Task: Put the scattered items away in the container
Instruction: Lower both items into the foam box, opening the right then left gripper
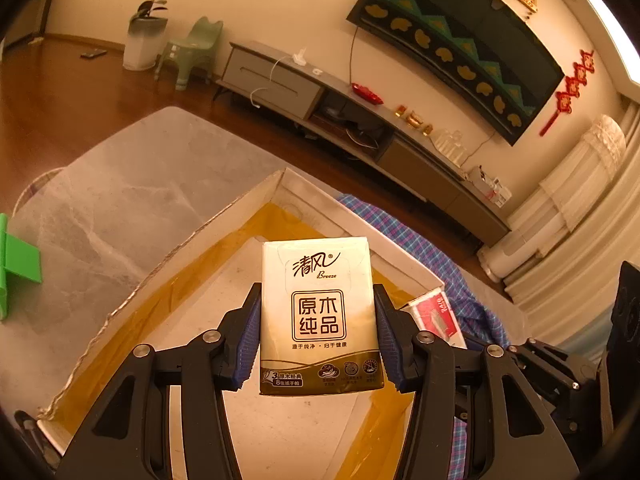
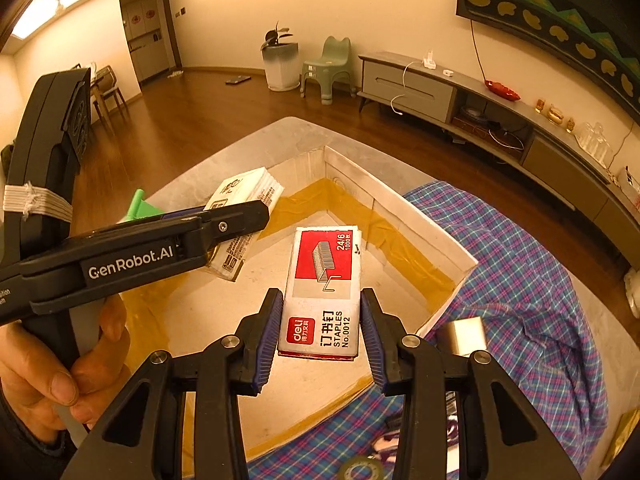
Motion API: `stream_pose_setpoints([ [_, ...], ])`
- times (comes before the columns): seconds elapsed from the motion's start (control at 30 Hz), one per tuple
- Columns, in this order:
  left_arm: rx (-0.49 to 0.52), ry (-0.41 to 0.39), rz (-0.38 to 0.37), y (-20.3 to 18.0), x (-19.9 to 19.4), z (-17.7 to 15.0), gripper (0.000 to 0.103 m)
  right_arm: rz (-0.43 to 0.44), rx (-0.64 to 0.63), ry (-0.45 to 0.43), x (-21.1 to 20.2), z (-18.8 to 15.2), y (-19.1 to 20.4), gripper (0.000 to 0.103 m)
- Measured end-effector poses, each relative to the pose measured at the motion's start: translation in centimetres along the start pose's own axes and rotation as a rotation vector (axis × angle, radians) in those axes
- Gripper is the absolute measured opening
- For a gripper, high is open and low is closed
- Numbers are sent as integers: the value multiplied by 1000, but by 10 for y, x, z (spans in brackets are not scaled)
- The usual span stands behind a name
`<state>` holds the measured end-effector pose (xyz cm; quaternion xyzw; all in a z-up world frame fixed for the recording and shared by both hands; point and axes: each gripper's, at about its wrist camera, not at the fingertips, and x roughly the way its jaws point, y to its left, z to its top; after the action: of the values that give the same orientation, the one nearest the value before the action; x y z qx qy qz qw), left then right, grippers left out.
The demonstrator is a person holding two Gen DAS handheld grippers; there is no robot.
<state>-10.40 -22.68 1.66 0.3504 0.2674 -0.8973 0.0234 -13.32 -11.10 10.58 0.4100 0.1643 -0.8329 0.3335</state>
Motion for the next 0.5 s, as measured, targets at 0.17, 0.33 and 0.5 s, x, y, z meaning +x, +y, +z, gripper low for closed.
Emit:
stream_pose_setpoints([
  [0.17, -12, 11, 16, -4, 13, 6, 54, -4, -23, 49, 20, 9, -7, 40],
  [0.33, -47, 32, 37, -2, 28, 12, 54, -7, -61, 89, 38, 14, -7, 40],
  [0.5, -103, 62, 66, 8, 48, 17, 54, -22, -90, 133, 58, 15, -12, 40],
])
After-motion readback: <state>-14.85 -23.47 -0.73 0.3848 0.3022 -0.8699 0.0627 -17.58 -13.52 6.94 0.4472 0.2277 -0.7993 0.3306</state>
